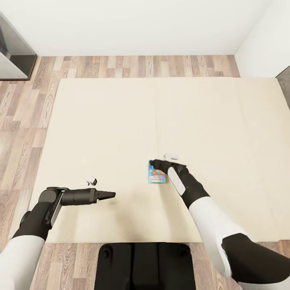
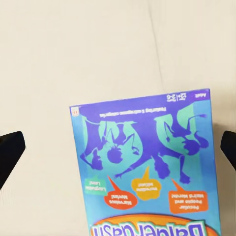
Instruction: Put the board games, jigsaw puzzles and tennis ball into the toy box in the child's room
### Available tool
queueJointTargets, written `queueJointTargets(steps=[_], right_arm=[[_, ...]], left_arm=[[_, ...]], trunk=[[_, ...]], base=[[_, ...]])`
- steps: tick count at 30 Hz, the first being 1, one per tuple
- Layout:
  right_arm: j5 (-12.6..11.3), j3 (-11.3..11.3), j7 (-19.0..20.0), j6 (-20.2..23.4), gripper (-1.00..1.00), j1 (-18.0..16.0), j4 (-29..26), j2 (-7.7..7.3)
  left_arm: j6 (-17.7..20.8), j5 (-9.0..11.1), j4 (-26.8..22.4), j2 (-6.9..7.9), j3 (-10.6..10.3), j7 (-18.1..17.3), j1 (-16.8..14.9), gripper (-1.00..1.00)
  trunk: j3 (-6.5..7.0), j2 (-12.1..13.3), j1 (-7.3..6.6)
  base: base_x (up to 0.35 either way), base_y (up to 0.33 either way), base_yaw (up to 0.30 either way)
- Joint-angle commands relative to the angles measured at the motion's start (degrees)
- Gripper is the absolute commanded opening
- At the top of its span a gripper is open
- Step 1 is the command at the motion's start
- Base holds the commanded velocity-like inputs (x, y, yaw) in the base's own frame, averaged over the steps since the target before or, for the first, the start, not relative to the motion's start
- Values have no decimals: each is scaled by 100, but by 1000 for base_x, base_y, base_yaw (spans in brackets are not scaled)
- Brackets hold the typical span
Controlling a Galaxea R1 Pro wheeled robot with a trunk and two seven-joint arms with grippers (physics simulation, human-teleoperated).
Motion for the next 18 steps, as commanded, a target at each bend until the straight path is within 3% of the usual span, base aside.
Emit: queueJointTargets(steps=[1,4,15,18], right_arm=[[-61,20,-54,20,100,-30,-9,0],[-90,11,-13,-13,100,32,28,-26],[-75,11,-42,169,100,36,19,6],[25,-87,-12,94,100,-62,45,-8]], left_arm=[[60,-31,-4,2,4,-35,-1,100],[34,-24,32,-96,-5,-26,-10,100],[34,-24,31,-108,-12,-52,6,100],[25,-15,35,-134,-10,-52,-1,100]], trunk=[[-6,-9,3],[-6,-9,3],[-6,-9,3],[-6,-9,3]], base=[[0,0,0],[0,0,0],[0,0,0],[0,0,0]])
